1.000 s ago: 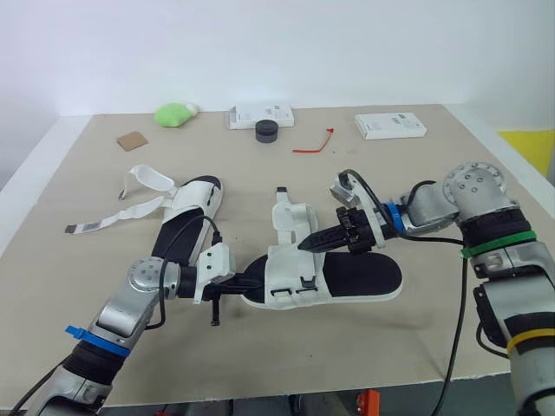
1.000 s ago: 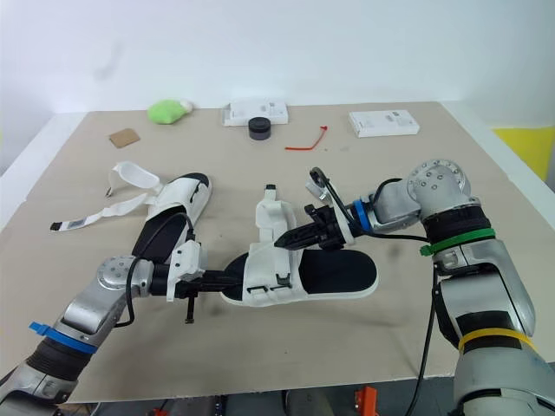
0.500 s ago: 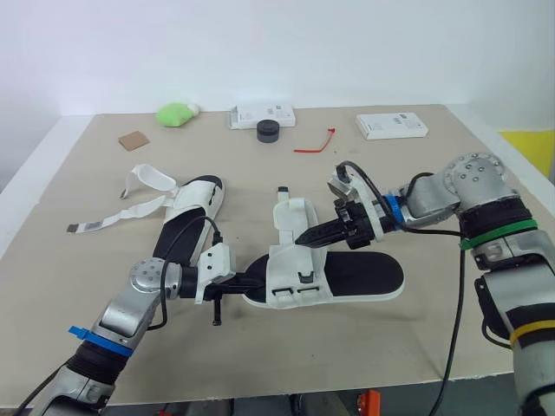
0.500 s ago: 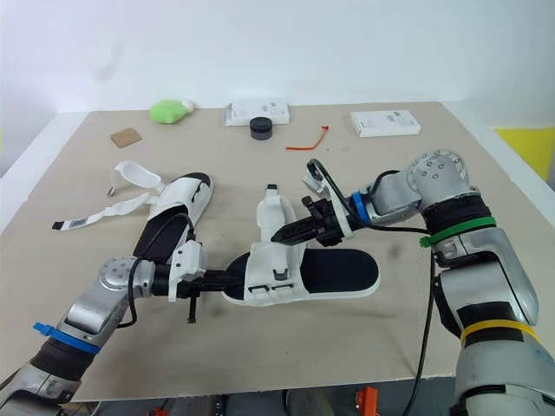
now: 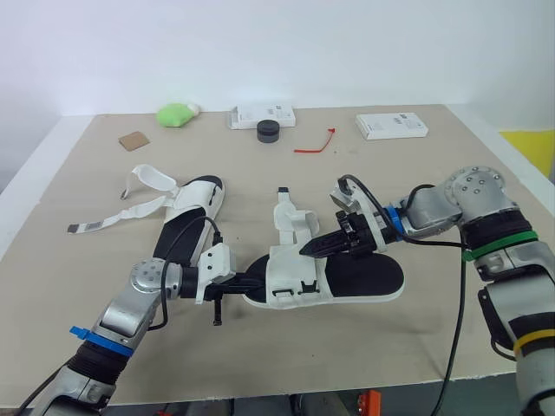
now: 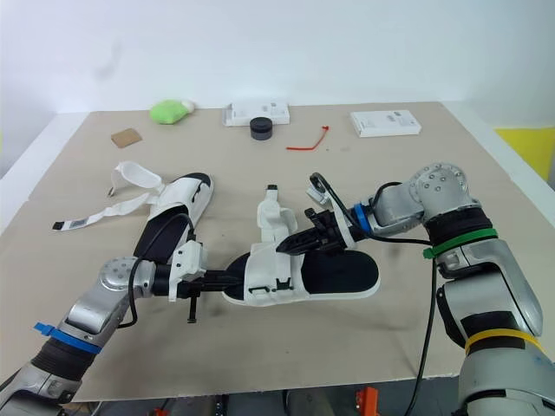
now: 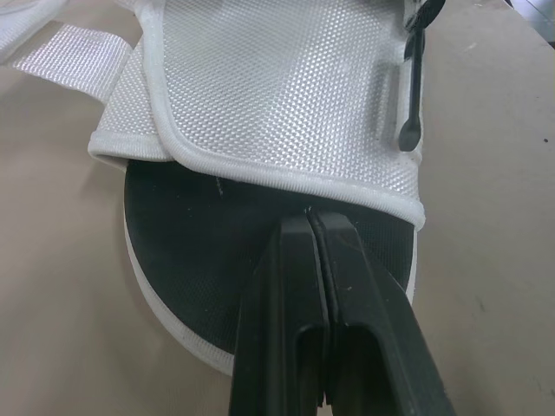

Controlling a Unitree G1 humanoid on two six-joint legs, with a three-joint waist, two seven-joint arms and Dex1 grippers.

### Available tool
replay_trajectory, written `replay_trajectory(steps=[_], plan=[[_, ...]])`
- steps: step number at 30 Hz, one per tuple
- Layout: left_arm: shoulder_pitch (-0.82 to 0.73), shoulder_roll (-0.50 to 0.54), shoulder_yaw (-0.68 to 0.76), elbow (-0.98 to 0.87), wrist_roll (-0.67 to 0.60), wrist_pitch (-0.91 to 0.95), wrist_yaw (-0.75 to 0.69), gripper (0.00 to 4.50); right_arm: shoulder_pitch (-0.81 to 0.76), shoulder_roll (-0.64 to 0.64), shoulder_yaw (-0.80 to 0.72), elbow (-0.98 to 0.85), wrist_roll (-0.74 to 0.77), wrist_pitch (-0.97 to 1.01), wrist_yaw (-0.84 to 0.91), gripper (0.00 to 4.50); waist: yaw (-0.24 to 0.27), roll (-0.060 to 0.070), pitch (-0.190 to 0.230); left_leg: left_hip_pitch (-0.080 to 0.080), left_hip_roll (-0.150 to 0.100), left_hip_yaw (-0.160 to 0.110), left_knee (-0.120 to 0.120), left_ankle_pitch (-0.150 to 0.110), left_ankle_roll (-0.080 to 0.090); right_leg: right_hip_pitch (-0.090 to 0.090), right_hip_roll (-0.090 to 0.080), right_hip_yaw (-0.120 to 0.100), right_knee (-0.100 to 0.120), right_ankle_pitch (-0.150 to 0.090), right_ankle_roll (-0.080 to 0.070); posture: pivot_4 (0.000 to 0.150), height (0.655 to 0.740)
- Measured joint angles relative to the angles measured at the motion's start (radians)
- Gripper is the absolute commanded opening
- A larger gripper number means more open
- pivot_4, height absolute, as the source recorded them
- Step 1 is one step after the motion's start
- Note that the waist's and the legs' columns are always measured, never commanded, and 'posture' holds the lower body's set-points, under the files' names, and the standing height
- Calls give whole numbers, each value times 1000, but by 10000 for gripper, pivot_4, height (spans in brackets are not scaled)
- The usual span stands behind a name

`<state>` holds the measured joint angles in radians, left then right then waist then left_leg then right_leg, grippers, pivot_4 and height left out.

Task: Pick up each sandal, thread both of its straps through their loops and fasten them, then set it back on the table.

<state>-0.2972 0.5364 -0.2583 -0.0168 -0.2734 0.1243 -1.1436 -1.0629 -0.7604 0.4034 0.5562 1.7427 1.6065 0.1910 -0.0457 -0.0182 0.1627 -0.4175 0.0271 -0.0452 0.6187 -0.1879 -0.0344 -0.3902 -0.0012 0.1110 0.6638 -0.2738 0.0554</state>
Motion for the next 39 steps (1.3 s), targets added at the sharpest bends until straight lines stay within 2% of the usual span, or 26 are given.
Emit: replay_trajectory(steps=[9, 18, 24, 36, 37, 38, 39], plan=[[0, 0, 1, 1, 0, -1, 0, 0, 53, 6, -71, -118, 17, 1, 23, 806, 0, 0, 0, 0, 0, 0, 0, 0, 0, 0, 0, 0, 0, 1, 1, 1500, 7400], [1, 0, 1, 1, 0, -1, -1, 0, 113, 25, -132, -200, -34, 0, 37, 806, 0, 0, 0, 0, 0, 0, 0, 0, 0, 0, 0, 0, 0, 1, 2, 1500, 7400], [-2, 0, 1, 3, 0, -1, -1, 0, 184, 22, -175, -391, -162, 3, 111, 806, -1, 1, -1, 0, 2, -1, 0, 0, 1, -1, 2, 0, 0, 0, 1, 1500, 7400], [-6, 0, 0, 8, 0, -1, -1, 0, 256, 8, -189, -579, -422, -23, 347, 806, -1, 2, -1, 0, 2, 0, 0, 0, 1, -1, 2, 0, 0, -1, -2, 1500, 7400], [-7, 0, 0, 9, 0, -1, -1, 0, 261, 7, -189, -589, -448, -33, 372, 7309, -1, 2, -1, 0, 2, 0, 0, 0, 1, -1, 2, 0, 0, -1, -2, 1500, 7400], [-8, 0, 0, 10, 0, 0, -1, 0, 263, 8, -189, -592, -460, -36, 379, 9138, -1, 2, -1, 0, 2, 0, 0, 0, 1, -1, 2, 0, 0, -1, -2, 1500, 7400], [-9, 0, -1, 10, 0, 0, -1, 0, 264, 9, -189, -591, -482, -38, 397, 12841, -1, 2, -1, 0, 2, 0, 0, 0, 1, -1, 2, 0, 0, -1, -2, 1500, 7400]])
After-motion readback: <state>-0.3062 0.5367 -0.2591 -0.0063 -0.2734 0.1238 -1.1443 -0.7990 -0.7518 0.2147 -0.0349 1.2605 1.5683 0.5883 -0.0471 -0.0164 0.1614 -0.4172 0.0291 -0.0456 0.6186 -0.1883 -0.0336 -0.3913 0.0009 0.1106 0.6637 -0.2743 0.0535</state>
